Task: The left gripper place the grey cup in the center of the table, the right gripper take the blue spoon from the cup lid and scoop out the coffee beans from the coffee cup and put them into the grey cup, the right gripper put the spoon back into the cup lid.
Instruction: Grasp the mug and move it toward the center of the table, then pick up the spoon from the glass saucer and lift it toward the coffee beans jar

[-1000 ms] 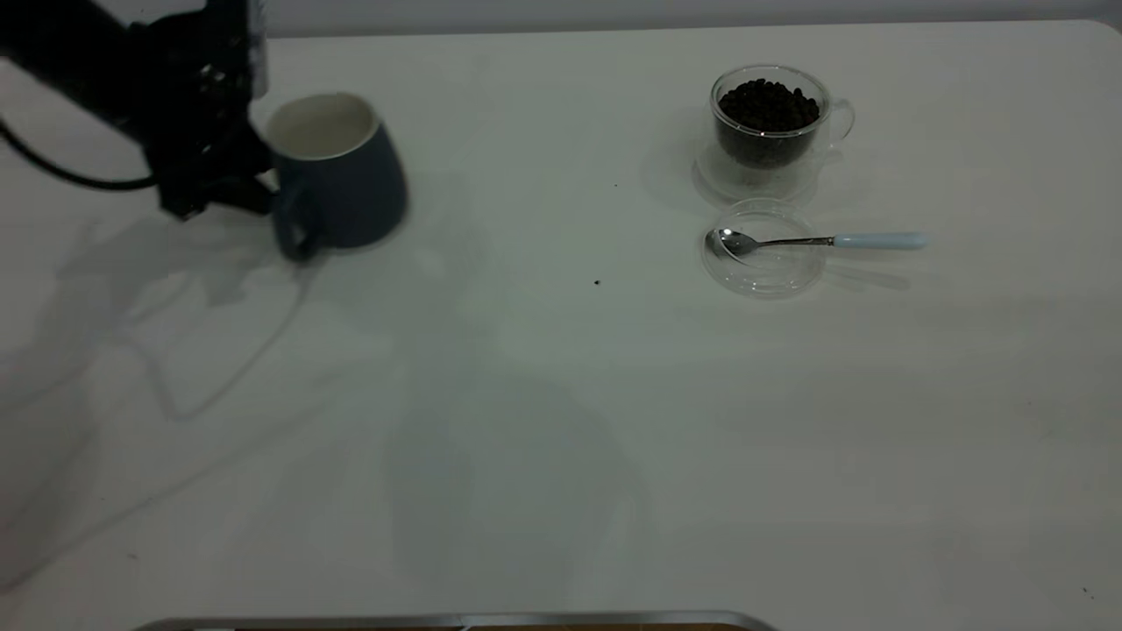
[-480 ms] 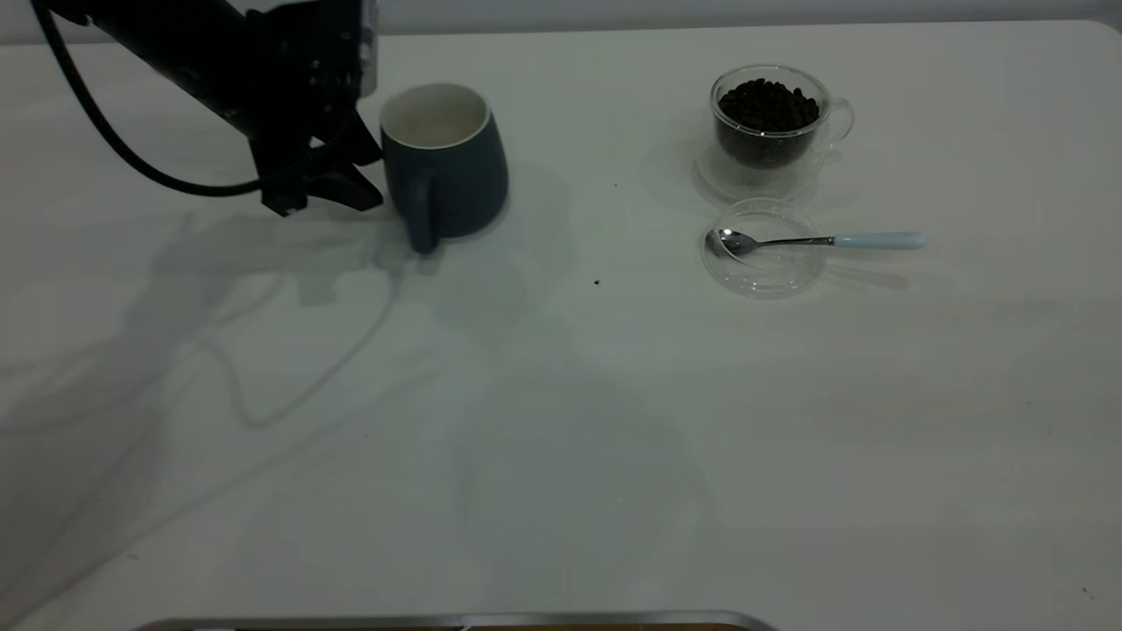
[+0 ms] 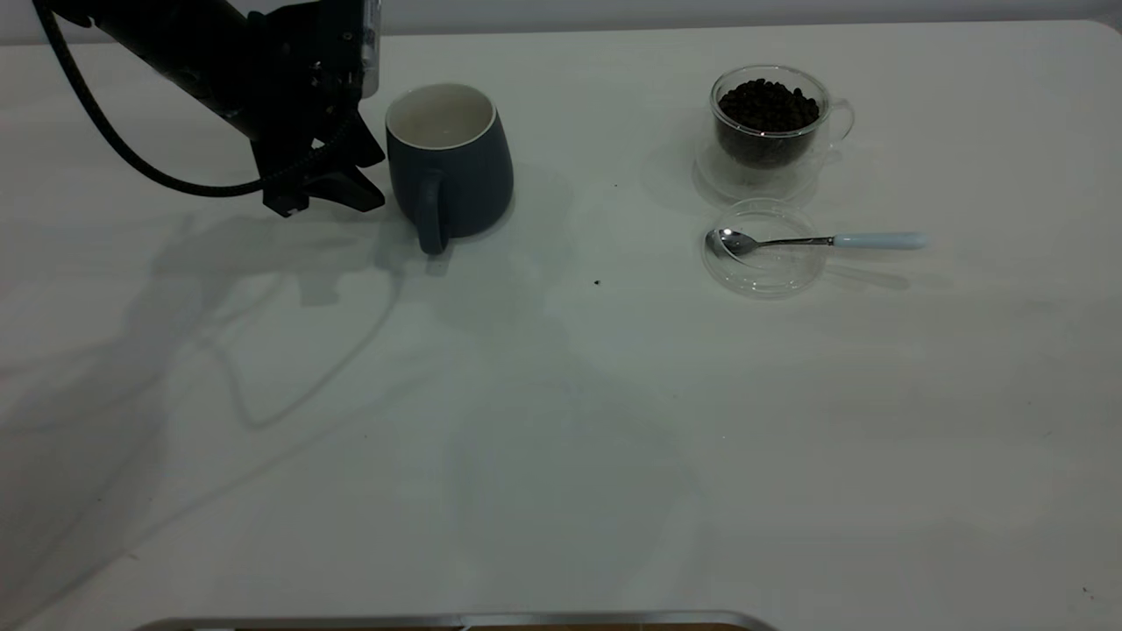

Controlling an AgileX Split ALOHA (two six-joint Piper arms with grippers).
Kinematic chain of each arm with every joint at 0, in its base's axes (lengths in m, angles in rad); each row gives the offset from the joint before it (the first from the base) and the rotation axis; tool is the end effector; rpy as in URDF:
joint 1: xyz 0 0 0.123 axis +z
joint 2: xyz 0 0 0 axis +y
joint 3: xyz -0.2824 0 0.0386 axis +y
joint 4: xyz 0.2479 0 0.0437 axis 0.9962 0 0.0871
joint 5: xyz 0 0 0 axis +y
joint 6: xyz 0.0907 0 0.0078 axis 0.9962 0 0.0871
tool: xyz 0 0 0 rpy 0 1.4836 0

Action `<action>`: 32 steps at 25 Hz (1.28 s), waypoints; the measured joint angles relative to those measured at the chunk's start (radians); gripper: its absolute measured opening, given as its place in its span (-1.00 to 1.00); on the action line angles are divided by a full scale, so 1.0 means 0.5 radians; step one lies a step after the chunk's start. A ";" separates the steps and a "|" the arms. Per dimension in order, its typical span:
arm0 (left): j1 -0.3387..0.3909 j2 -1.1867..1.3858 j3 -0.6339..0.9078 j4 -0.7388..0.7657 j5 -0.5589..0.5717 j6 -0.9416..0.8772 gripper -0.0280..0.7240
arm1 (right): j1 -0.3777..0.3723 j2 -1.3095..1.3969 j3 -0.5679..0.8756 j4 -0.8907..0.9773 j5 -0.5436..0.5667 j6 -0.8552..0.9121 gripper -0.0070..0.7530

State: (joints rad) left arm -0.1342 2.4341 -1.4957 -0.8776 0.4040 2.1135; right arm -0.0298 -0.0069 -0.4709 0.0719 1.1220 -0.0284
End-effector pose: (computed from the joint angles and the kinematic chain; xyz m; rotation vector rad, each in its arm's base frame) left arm 0.4515 -0.0888 0.0250 1.7563 1.9178 -0.0144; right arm -0.0053 0.0061 0.2644 -0.0036 2.1259 0.0529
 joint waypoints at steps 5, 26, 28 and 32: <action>-0.008 0.000 0.000 -0.021 0.018 0.008 0.31 | 0.000 0.000 0.000 0.000 0.000 0.000 0.57; 0.612 -0.605 0.000 -0.004 0.271 -0.488 0.31 | 0.000 0.000 0.000 0.000 0.000 0.000 0.57; 0.641 -0.775 0.000 0.066 0.373 -0.797 0.31 | 0.000 0.000 0.000 0.000 0.000 0.000 0.57; 0.652 -1.189 0.000 0.292 0.741 -1.497 0.31 | 0.000 0.000 0.000 0.000 0.000 0.000 0.57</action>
State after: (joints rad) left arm 0.1916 1.8398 -1.4957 -0.7316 0.7745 1.3651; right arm -0.0298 -0.0069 -0.4709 0.0719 1.1220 -0.0284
